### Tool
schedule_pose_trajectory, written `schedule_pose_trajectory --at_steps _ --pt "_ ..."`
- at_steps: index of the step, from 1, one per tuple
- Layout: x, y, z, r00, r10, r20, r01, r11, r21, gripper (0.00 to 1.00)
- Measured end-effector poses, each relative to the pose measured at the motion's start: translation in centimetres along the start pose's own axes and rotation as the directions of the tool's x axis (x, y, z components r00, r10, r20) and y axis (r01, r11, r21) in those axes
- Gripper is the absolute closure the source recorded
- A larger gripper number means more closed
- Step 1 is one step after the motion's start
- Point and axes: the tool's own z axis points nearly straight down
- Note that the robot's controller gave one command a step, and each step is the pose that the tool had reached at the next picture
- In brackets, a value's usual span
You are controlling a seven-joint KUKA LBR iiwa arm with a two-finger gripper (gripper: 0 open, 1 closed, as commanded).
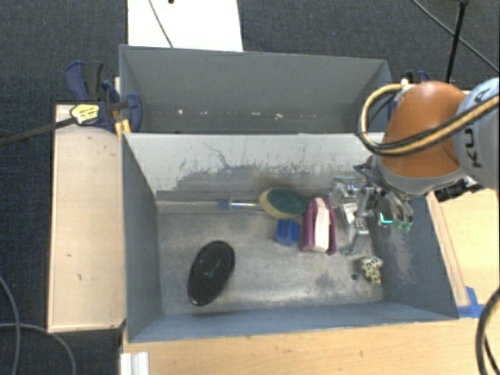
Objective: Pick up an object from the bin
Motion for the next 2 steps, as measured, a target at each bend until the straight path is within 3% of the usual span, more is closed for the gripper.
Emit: schedule_pose_trajectory --at_steps 1,2 --pt "-1.3 1.1 7.2 0.981 0.192 0.017 -0.192 0.981 -0.002 0.0" --pt "0.5 1.7 7.0 0.972 0.236 0.027 -0.236 0.972 -0.004 0.0"
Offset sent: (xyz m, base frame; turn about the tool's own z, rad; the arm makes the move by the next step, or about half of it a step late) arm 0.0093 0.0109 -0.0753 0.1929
